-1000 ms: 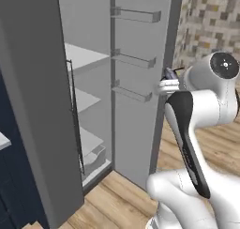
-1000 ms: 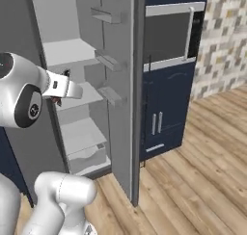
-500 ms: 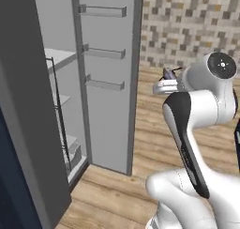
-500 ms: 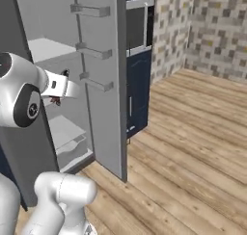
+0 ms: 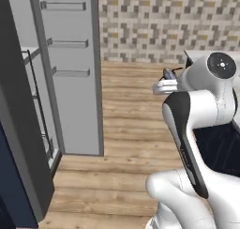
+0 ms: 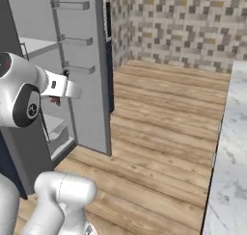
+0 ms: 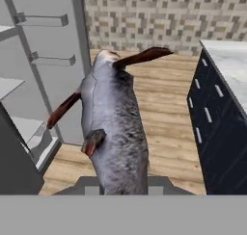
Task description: Take the cheese, fish, and avocado from the fridge and place them on the plate on the dining counter to create an appetizer plate.
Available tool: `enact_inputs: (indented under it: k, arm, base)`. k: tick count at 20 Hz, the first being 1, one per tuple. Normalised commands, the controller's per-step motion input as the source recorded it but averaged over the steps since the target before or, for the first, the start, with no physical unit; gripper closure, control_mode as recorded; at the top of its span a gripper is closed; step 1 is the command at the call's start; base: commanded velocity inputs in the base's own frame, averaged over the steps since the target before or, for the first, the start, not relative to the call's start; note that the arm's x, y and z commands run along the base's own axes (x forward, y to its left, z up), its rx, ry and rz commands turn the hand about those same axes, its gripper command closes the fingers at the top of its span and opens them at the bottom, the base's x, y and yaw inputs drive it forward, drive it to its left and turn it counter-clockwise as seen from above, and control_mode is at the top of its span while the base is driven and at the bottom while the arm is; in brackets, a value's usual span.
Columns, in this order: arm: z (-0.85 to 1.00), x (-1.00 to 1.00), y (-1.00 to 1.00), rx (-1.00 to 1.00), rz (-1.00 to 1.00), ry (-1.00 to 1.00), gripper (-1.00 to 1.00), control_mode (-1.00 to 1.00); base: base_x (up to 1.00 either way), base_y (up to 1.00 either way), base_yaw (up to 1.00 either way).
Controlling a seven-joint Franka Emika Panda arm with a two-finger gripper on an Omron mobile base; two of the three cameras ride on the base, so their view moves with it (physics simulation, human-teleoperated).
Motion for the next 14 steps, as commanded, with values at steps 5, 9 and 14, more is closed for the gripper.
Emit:
enact_inputs:
  k: [5, 9, 14]
  arm:
    - [0.0, 0.0, 0.0, 0.0, 0.0, 0.0, 1.0, 1.0]
    - [0.0, 0.0, 0.0, 0.0, 0.0, 0.0, 1.0, 1.0]
    - [0.0, 0.0, 0.0, 0.0, 0.0, 0.0, 1.0, 1.0]
  base:
    - [-1.0, 0.22, -0.45]
    - [-1.0, 0.06, -0.42]
    - [-0.97, -0.27, -0.34]
